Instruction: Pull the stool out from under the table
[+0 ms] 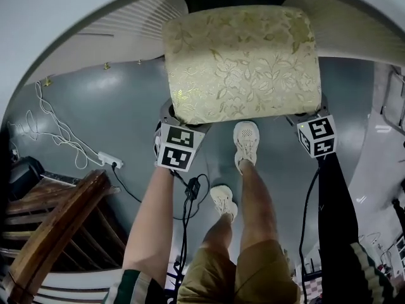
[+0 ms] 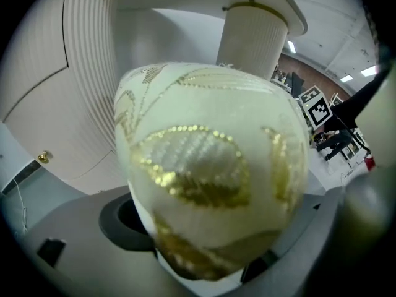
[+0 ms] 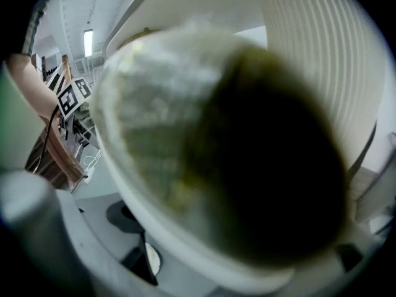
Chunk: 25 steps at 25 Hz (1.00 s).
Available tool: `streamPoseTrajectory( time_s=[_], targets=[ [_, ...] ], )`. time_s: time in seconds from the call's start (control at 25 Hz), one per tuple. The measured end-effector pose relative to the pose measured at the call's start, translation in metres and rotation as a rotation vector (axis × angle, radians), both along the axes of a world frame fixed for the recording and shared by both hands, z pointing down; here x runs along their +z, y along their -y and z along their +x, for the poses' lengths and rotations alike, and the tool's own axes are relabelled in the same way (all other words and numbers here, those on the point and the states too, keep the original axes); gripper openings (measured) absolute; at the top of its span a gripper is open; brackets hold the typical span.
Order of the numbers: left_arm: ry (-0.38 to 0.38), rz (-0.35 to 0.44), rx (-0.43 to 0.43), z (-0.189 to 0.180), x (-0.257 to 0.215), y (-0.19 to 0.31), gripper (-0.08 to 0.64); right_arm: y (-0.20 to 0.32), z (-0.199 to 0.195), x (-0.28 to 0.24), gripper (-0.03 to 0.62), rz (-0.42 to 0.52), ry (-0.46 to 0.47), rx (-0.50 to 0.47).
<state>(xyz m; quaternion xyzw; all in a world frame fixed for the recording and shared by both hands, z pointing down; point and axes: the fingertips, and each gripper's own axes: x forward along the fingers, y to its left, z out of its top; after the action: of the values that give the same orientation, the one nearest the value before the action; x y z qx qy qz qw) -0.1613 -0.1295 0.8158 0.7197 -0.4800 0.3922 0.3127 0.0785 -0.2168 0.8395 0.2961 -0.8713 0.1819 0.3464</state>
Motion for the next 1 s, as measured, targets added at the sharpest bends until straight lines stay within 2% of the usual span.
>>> streamPoseTrajectory(
  time_s=[0.36,0.6,1.0],
  targets=[
    [-0.006,-0.034,-0.005,-0.003,-0.011,-0.004,0.443,-0.008,-0.003,-0.001,0.454,-0.088,0.005,0.006],
    [0.012,-0.052,-0.010,-0.005,-0.015,-0.008,0.442,-0.014,-0.005,0.003,0.454,-0.120,0.018,0.001],
    [-0.008,-0.091,0.009,-0.005,-0.028,-0.013,0.437,-0.021,-0.004,-0.003,0.454,-0.183,0.003,0.001]
  ],
)
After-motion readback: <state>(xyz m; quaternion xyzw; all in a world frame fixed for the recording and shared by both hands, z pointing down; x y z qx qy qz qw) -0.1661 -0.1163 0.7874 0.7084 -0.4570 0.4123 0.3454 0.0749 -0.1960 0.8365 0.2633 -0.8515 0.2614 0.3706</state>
